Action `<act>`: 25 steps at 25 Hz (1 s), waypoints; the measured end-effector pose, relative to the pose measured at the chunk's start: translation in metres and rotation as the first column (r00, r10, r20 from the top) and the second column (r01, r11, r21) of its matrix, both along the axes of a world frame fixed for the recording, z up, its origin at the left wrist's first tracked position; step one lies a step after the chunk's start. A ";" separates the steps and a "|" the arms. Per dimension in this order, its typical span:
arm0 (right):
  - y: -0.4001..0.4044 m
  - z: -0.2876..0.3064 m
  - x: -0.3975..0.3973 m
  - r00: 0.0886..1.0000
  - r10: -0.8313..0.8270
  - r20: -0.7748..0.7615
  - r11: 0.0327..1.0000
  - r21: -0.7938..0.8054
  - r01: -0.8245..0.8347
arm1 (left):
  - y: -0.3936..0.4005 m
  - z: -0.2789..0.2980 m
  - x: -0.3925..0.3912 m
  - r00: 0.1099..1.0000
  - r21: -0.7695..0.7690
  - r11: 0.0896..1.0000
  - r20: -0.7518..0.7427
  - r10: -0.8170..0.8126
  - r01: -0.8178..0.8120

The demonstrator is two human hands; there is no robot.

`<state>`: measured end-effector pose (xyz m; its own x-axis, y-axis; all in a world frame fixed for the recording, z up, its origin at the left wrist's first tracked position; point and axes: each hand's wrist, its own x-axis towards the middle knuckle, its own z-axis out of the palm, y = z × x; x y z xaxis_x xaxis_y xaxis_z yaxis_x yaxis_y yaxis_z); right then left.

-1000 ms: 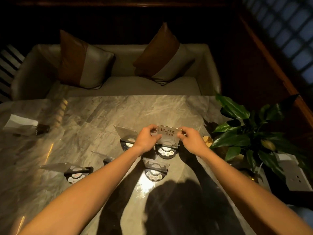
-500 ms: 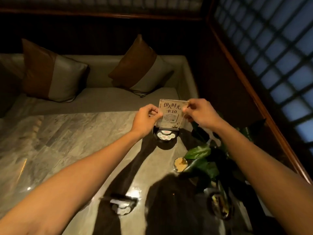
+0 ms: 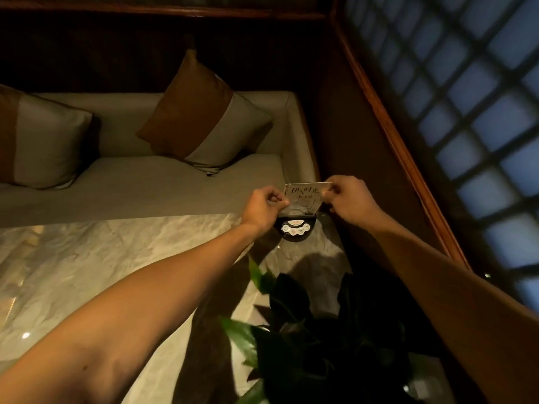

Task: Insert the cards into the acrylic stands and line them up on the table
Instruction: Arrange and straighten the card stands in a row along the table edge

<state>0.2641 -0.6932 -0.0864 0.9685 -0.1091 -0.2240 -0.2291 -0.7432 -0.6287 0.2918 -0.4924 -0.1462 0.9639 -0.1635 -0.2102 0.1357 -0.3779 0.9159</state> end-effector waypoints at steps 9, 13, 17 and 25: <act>-0.020 -0.044 0.001 0.990 -0.089 -0.109 0.996 -0.024 0.087 | -0.018 -0.039 0.007 0.997 0.091 0.994 -0.030 -0.066 0.069; -0.013 -0.039 -0.005 0.980 -0.058 -0.188 0.998 0.003 0.060 | 0.000 -0.024 0.006 0.988 0.149 0.977 -0.056 -0.146 0.153; -0.001 -0.013 -0.015 0.977 -0.086 -0.195 0.995 -0.063 0.075 | 0.044 0.013 -0.012 0.984 0.122 0.979 -0.080 -0.157 0.166; 0.120 0.081 -0.087 0.992 0.033 0.124 0.998 -0.058 -0.026 | 0.165 0.080 -0.112 0.962 0.119 0.955 -0.058 -0.267 0.273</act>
<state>0.1774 -0.5734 -0.0050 0.9915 -0.0889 -0.0952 -0.1286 -0.7832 -0.6083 0.1796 -0.3278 -0.0664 0.8775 -0.3865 -0.2841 0.0493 -0.5165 0.8548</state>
